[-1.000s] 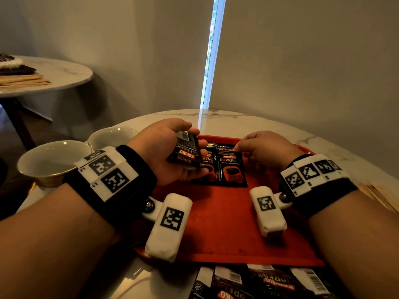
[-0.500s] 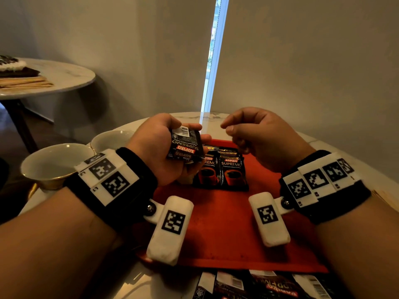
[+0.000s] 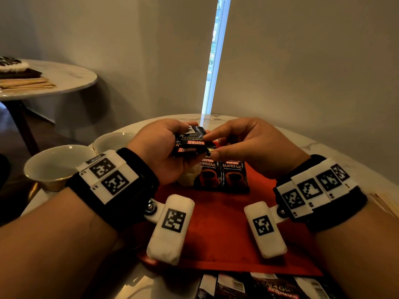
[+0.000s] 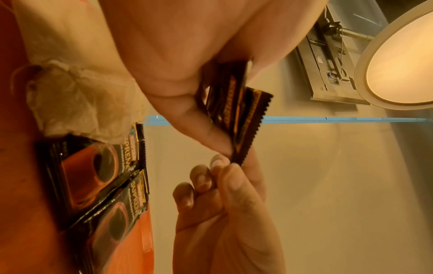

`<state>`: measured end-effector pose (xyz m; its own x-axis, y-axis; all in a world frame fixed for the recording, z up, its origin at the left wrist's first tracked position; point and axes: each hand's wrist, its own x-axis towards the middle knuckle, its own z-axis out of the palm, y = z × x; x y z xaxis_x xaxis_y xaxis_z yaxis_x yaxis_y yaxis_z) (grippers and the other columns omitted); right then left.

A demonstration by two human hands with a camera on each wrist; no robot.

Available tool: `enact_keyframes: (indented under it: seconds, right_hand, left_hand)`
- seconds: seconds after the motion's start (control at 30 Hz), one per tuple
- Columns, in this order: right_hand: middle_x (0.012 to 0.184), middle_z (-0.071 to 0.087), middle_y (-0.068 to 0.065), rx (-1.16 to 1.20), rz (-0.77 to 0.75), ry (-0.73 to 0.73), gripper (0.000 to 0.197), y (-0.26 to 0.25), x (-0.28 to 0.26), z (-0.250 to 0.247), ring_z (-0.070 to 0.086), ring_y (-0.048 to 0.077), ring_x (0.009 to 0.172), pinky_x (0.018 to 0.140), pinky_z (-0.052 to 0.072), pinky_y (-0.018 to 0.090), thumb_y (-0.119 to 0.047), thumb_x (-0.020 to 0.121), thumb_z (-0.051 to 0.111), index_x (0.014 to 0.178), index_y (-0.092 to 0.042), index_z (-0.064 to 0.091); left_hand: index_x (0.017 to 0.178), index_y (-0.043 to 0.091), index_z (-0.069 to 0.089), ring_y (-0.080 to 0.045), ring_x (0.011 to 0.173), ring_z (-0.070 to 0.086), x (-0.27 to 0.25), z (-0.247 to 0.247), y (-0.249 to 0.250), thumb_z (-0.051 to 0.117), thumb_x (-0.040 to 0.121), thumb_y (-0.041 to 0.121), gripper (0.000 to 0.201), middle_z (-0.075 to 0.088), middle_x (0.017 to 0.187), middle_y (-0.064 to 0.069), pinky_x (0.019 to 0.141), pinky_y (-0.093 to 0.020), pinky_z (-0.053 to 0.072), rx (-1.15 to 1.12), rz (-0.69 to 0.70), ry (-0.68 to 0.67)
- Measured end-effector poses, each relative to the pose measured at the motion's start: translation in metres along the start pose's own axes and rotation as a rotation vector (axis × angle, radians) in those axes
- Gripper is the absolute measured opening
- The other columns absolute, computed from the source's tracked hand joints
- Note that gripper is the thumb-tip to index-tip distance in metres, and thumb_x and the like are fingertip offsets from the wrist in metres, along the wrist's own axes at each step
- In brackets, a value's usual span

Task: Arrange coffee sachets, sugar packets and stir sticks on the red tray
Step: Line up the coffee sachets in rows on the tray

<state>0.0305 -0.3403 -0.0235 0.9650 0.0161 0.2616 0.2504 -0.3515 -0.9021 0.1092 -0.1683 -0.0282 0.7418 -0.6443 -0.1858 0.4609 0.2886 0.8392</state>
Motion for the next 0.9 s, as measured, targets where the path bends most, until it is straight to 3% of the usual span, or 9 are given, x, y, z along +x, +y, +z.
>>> enact_keyframes:
  seconds: [0.23,0.3,0.37,0.5,0.57,0.63,0.7,0.77,0.9]
  right_hand:
    - [0.08,0.075,0.005,0.034,-0.046,0.061,0.021,0.003,0.001,0.002,0.071,0.024,0.083,0.086,0.058,0.039,-0.007,0.065,0.085,0.077,-0.023,0.081]
    - [0.078,0.074,0.0,0.008,-0.066,0.1,0.016,0.003,0.001,0.002,0.071,0.02,0.082,0.084,0.057,0.039,-0.013,0.067,0.086,0.074,-0.026,0.081]
    - [0.073,0.072,-0.003,0.033,-0.06,0.172,0.01,0.003,0.001,0.001,0.068,0.014,0.073,0.075,0.054,0.035,-0.02,0.066,0.085,0.069,-0.028,0.079]
    - [0.072,0.068,0.004,0.224,-0.028,0.377,0.012,0.006,0.007,-0.005,0.061,0.02,0.067,0.059,0.047,0.03,-0.012,0.071,0.077,0.068,-0.02,0.069]
    - [0.073,0.067,0.007,0.297,-0.012,0.445,0.008,0.006,0.009,-0.007,0.061,0.023,0.066,0.053,0.046,0.029,-0.012,0.073,0.07,0.074,-0.015,0.062]
    - [0.073,0.067,0.009,0.333,0.032,0.463,0.012,0.008,0.009,-0.008,0.061,0.026,0.066,0.049,0.047,0.027,-0.006,0.079,0.071,0.078,-0.012,0.06]
    - [0.077,0.069,0.011,0.323,0.069,0.43,0.013,0.008,0.007,-0.006,0.065,0.031,0.074,0.056,0.052,0.031,0.0,0.087,0.067,0.081,-0.01,0.062]
    - [0.081,0.071,0.012,0.302,0.087,0.374,0.012,0.008,0.006,-0.002,0.065,0.035,0.081,0.065,0.05,0.037,0.001,0.086,0.068,0.082,-0.01,0.065]
    - [0.08,0.072,0.011,0.352,0.116,0.262,0.014,0.006,0.005,0.004,0.071,0.024,0.074,0.065,0.059,0.034,0.007,0.089,0.06,0.088,-0.005,0.066]
  left_hand:
    - [0.127,0.005,0.056,-0.022,0.07,0.061,0.003,0.0,-0.001,0.04,0.1,0.014,0.033,0.062,0.096,-0.016,0.056,-0.027,0.055,0.003,-0.076,-0.035]
    - [0.118,0.007,0.057,-0.021,0.067,0.06,0.005,-0.002,-0.001,0.043,0.099,0.022,0.027,0.061,0.087,-0.014,0.057,-0.028,0.053,0.023,-0.108,-0.049]
    - [0.112,0.007,0.061,-0.022,0.066,0.061,0.004,-0.004,0.0,0.049,0.096,0.035,0.034,0.064,0.081,-0.012,0.065,-0.031,0.049,0.059,-0.137,-0.065]
    - [0.128,0.01,0.06,-0.021,0.059,0.06,0.007,-0.007,0.001,0.06,0.09,0.041,0.05,0.062,0.072,-0.01,0.069,-0.035,0.043,0.022,-0.117,-0.06]
    - [0.124,0.011,0.06,-0.019,0.058,0.058,0.008,-0.008,0.001,0.062,0.089,0.037,0.044,0.059,0.07,-0.008,0.065,-0.032,0.043,0.025,-0.08,-0.044]
    - [0.115,0.013,0.062,-0.017,0.061,0.057,0.007,-0.007,0.002,0.064,0.088,0.032,0.033,0.057,0.074,-0.005,0.062,-0.031,0.042,0.052,-0.057,-0.042]
    - [0.111,0.01,0.064,-0.019,0.07,0.059,0.007,-0.009,0.001,0.067,0.088,0.031,0.032,0.06,0.083,-0.005,0.066,-0.032,0.04,0.101,-0.059,-0.059]
    - [0.126,0.006,0.063,-0.028,0.09,0.058,0.007,-0.009,-0.002,0.066,0.088,0.029,0.045,0.062,0.1,-0.011,0.073,-0.034,0.04,0.141,-0.045,-0.088]
    - [0.124,0.019,0.067,-0.038,0.107,0.066,0.008,-0.006,-0.006,0.063,0.089,0.013,0.036,0.07,0.12,-0.014,0.07,-0.035,0.043,0.189,0.02,-0.064]
